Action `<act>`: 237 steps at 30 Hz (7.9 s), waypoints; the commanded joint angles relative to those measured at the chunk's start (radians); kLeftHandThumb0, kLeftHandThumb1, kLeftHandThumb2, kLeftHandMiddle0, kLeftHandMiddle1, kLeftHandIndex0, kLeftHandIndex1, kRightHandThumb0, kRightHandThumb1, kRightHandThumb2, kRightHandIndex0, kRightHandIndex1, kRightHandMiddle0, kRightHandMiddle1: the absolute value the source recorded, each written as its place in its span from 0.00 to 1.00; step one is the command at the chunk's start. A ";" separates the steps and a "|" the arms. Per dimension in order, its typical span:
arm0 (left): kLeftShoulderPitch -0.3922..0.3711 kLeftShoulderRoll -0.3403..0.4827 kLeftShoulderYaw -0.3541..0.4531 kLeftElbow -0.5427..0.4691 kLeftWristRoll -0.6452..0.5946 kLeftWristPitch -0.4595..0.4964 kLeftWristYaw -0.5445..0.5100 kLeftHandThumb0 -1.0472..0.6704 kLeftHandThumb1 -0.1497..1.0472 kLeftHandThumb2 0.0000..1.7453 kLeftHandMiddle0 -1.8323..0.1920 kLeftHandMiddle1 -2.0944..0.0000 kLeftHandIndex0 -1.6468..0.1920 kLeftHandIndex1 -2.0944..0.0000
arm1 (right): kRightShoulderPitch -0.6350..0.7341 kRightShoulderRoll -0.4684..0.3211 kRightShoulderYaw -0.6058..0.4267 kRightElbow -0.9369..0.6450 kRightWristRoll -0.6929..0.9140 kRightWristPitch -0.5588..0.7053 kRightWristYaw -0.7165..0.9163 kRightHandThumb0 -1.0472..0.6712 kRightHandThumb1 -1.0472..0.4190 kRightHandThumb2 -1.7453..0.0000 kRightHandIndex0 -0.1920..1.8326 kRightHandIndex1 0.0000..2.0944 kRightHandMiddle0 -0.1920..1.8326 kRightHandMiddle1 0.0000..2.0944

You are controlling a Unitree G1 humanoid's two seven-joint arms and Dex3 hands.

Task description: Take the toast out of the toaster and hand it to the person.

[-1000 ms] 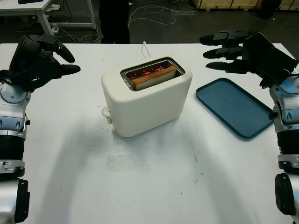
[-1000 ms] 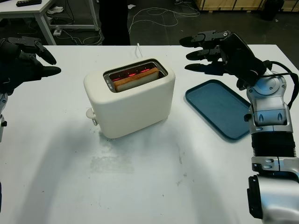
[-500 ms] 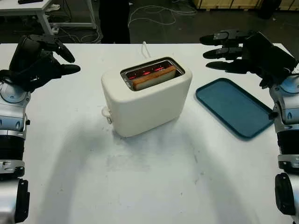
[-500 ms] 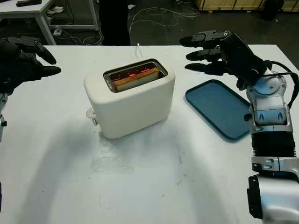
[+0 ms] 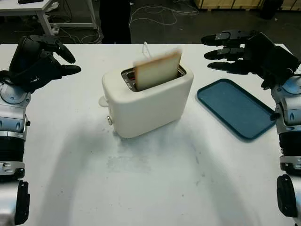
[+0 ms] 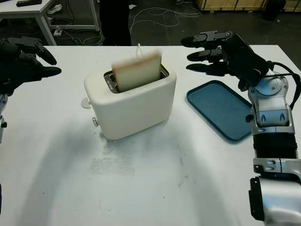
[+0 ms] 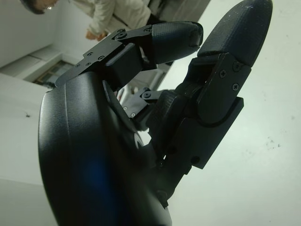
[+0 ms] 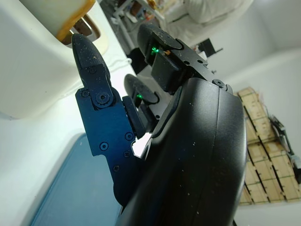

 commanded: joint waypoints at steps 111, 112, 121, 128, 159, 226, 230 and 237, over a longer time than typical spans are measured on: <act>0.025 -0.020 0.012 0.002 -0.014 0.012 0.011 0.00 0.70 0.00 0.36 0.49 0.36 0.47 | -0.557 0.017 0.002 0.795 -0.160 -0.541 -0.339 0.51 0.12 0.98 0.57 0.83 0.47 0.83; 0.025 -0.018 0.011 0.003 -0.012 0.008 0.011 0.00 0.71 0.00 0.36 0.49 0.36 0.47 | -0.557 0.016 -0.001 0.805 -0.162 -0.513 -0.355 0.52 0.12 0.98 0.57 0.83 0.47 0.83; 0.026 -0.014 0.011 0.018 -0.012 -0.007 0.009 0.00 0.71 0.00 0.36 0.49 0.37 0.47 | -0.507 0.054 -0.048 0.893 -0.140 -0.377 -0.511 0.58 0.09 0.96 0.54 0.83 0.43 0.83; 0.022 -0.016 0.007 0.016 -0.011 0.001 0.006 0.00 0.71 0.00 0.36 0.48 0.36 0.47 | -0.458 0.126 -0.045 0.950 -0.152 -0.323 -0.643 0.68 0.09 0.92 0.48 0.83 0.36 0.83; 0.027 -0.025 0.004 0.021 -0.012 0.015 0.009 0.00 0.71 0.00 0.36 0.48 0.36 0.47 | -0.421 0.244 -0.102 1.009 -0.137 -0.258 -0.757 0.66 0.09 0.94 0.44 0.83 0.34 0.83; 0.072 -0.036 0.027 -0.038 -0.029 0.023 0.021 0.00 0.74 0.01 0.36 0.48 0.36 0.46 | -0.214 0.170 -0.003 0.746 -0.179 -0.420 -0.588 0.21 0.09 0.68 0.23 0.03 0.22 0.04; 0.126 -0.050 0.050 -0.088 -0.051 0.020 0.040 0.00 0.75 0.01 0.38 0.46 0.38 0.44 | 0.059 0.225 -0.054 0.361 -0.025 -0.372 -0.473 0.22 0.09 0.71 0.21 0.02 0.21 0.02; 0.246 -0.153 0.100 -0.221 -0.099 0.035 0.120 0.00 0.79 0.02 0.48 0.35 0.52 0.31 | 0.451 0.334 -0.060 -0.087 0.130 -0.291 -0.414 0.29 0.09 0.66 0.23 0.02 0.23 0.02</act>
